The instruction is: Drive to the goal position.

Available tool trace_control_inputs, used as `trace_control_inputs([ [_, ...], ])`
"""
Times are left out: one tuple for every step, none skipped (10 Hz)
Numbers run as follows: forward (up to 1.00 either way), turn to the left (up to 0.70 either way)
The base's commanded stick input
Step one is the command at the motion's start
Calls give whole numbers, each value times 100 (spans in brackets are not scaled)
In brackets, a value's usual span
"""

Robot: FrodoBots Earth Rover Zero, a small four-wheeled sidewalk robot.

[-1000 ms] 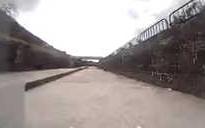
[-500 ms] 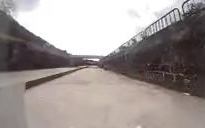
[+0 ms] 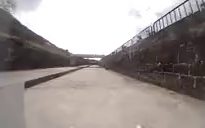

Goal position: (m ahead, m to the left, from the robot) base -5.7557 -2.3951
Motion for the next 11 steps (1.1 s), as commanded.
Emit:
trace_control_inputs([
  [100, 0],
  [100, 0],
  [100, 0],
  [100, 0],
  [100, 0],
  [100, 0],
  [100, 0],
  [100, 0],
  [100, 0],
  [100, 0],
  [100, 0],
])
